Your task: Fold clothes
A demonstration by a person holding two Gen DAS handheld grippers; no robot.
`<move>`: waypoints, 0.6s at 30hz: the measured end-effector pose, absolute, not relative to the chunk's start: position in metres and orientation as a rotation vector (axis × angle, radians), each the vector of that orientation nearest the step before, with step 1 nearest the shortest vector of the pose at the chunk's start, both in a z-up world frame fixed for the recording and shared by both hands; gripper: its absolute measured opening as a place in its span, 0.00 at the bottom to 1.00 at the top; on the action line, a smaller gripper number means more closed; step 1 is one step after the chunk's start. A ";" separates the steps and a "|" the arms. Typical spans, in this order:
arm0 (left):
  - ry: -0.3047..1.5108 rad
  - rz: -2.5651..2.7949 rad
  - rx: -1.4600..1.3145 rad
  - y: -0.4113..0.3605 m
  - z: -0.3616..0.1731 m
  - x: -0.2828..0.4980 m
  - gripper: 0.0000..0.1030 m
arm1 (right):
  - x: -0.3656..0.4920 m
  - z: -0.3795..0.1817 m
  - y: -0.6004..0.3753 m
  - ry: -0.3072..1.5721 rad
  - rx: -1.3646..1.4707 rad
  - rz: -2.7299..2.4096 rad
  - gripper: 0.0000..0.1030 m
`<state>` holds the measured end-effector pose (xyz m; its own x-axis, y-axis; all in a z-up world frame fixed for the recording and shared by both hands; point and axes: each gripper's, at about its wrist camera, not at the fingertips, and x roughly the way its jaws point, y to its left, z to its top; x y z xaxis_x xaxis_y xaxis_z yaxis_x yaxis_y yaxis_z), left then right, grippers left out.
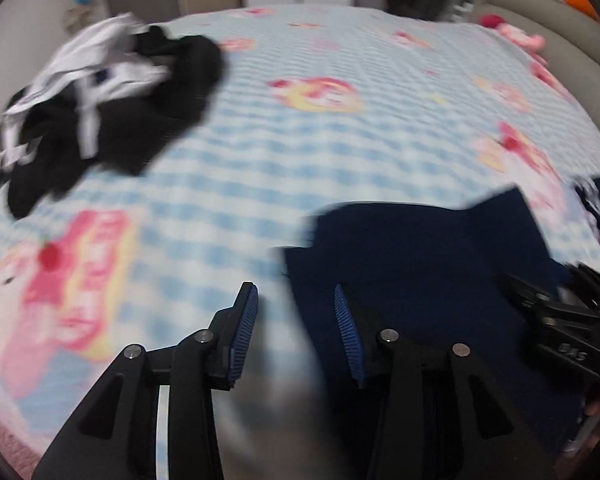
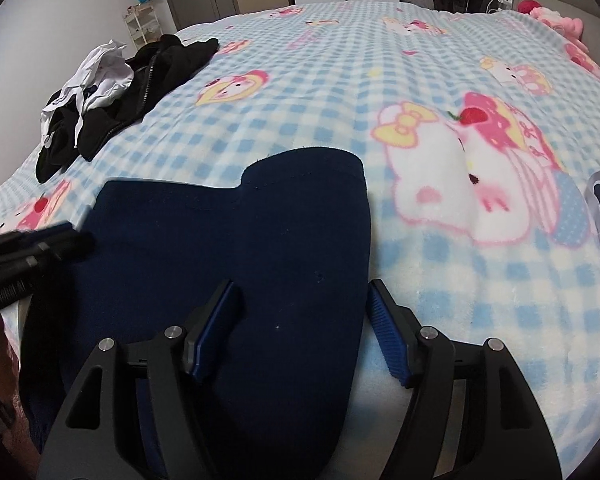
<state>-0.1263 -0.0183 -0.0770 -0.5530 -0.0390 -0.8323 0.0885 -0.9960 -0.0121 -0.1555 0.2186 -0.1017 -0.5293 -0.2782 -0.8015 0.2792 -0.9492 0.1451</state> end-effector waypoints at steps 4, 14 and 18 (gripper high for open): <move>0.282 -2.732 1.445 -0.046 -0.077 -0.120 0.45 | -0.155 -0.094 0.223 -0.045 1.278 -2.502 0.66; 0.228 -2.656 1.498 -0.040 -0.092 -0.125 0.54 | -0.159 -0.083 0.242 -0.112 1.264 -2.535 0.64; 0.284 -2.659 1.389 -0.059 -0.078 -0.118 0.53 | -0.158 -0.066 0.261 -0.177 1.202 -2.589 0.66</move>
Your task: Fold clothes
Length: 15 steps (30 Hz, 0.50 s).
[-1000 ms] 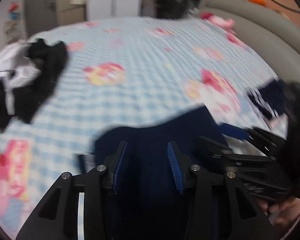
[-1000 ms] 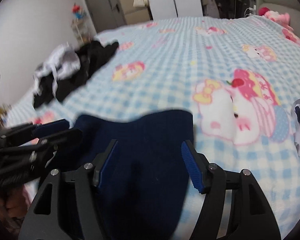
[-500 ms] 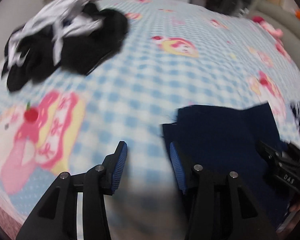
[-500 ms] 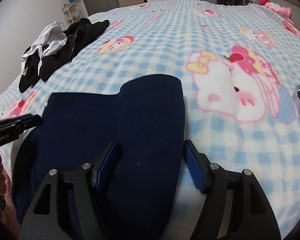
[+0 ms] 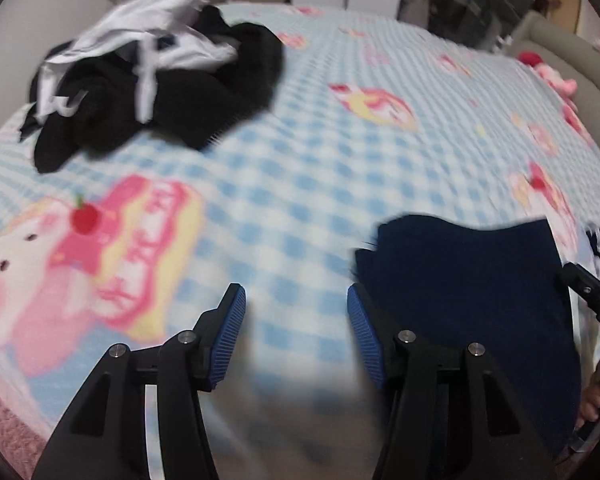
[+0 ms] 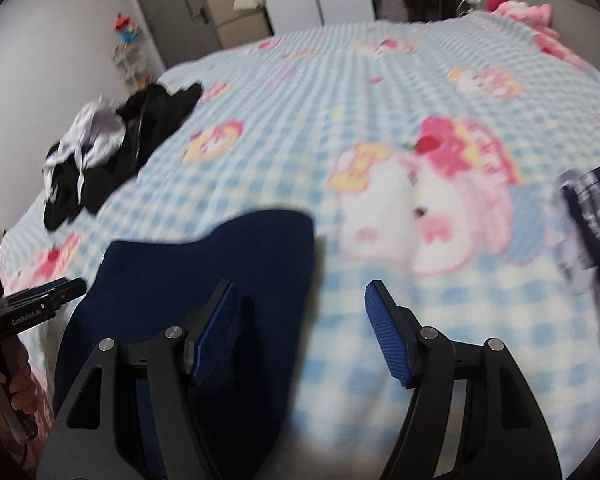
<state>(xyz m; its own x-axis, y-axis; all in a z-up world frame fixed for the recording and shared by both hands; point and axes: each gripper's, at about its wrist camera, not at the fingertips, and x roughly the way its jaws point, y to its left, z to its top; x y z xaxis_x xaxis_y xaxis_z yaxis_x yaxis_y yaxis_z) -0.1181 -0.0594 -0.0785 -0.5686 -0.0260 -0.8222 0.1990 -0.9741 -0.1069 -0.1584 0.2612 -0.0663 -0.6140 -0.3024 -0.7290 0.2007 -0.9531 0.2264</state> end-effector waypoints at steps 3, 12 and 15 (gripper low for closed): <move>0.560 -2.742 1.446 -0.073 -0.083 -0.117 0.53 | -0.167 -0.067 0.268 -0.259 1.212 -2.551 0.66; 0.623 -2.807 1.528 -0.047 -0.098 -0.133 0.53 | -0.174 -0.091 0.258 -0.317 1.299 -2.439 0.75; 0.548 -2.755 1.612 -0.037 -0.110 -0.140 0.52 | -0.174 -0.095 0.253 -0.290 1.302 -2.427 0.81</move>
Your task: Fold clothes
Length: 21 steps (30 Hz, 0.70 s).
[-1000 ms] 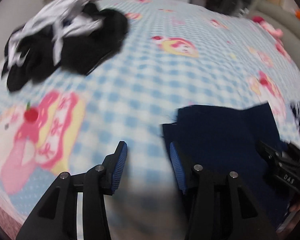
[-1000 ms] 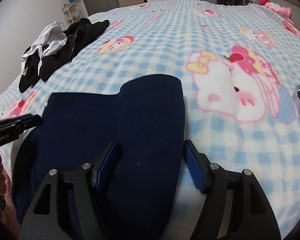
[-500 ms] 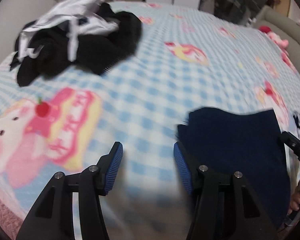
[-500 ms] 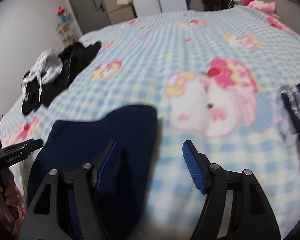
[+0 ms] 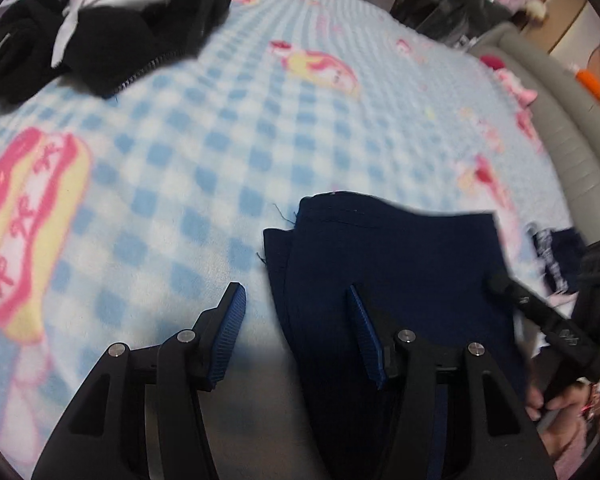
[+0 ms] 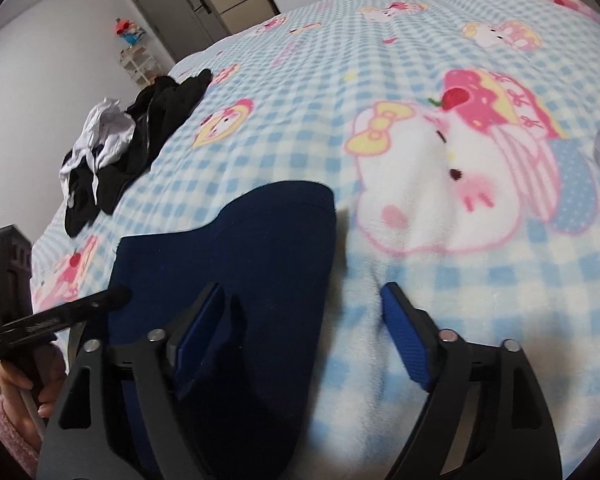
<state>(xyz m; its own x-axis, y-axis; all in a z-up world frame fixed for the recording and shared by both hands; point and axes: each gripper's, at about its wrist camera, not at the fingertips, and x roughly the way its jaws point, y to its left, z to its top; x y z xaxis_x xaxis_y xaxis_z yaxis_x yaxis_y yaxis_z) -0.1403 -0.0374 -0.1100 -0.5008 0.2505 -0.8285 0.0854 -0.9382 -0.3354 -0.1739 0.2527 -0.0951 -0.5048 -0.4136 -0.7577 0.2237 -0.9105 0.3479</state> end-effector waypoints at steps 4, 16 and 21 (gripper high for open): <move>-0.387 2.643 -1.491 -0.022 -0.101 -0.130 0.34 | -0.170 -0.098 0.244 -0.178 1.299 -2.473 0.80; -0.638 2.515 -1.477 -0.033 -0.108 -0.135 0.20 | -0.180 -0.104 0.251 -0.362 1.337 -2.351 0.54; -0.418 2.578 -1.371 -0.001 -0.079 -0.146 0.14 | -0.174 -0.077 0.257 -0.449 1.201 -2.312 0.35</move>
